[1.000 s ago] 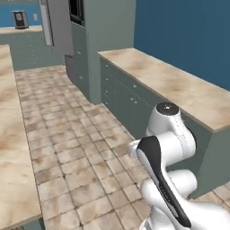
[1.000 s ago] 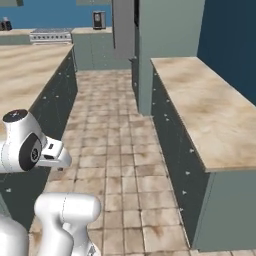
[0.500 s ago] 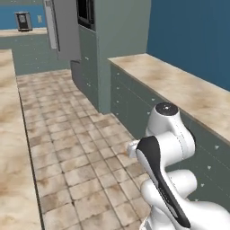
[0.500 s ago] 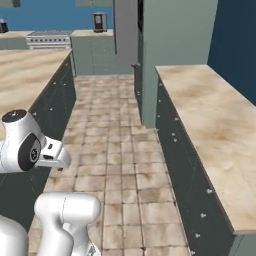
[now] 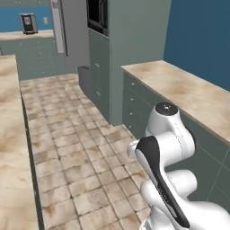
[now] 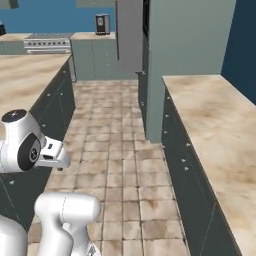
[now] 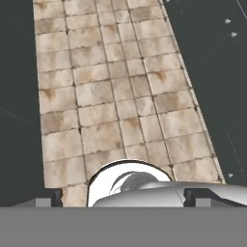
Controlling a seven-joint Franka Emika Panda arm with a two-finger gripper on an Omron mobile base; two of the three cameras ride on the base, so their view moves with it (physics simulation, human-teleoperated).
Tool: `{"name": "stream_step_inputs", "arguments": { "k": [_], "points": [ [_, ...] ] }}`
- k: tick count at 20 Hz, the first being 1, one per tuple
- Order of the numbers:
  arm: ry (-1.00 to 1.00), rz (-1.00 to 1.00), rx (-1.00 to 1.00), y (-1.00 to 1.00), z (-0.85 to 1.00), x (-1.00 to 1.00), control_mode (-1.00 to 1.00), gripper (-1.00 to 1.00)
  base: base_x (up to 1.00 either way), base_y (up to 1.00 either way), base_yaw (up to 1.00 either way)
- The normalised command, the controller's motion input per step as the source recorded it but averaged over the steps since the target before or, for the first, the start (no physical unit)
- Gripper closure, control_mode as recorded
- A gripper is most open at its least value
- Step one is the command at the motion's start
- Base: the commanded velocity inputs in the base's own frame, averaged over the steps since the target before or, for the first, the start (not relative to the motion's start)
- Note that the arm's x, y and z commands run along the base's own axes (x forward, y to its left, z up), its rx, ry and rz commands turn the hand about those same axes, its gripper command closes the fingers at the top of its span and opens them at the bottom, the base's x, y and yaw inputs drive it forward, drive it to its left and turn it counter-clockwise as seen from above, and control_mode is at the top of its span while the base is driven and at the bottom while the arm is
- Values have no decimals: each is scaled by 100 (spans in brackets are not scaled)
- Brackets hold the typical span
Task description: Gather the lemon wedge and squash from the fridge and place them on a tray on the dining counter. Then gather the chicken drumstick and steak from the fridge and place them on the other tray.
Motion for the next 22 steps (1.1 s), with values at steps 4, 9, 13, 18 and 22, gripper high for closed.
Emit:
{"name": "stream_step_inputs", "arguments": {
  "k": [4,9,13,18,22],
  "points": [
    [0,0,0,0,0,0,100,-100,100,-13,6],
    [0,0,0,0,0,0,100,-100,100,-18,7],
    [0,0,0,0,0,0,100,-100,100,-15,7],
    [0,0,0,0,0,0,100,-100,100,-2,3],
    [0,0,0,0,0,0,100,-100,100,0,1]
  ]
}}
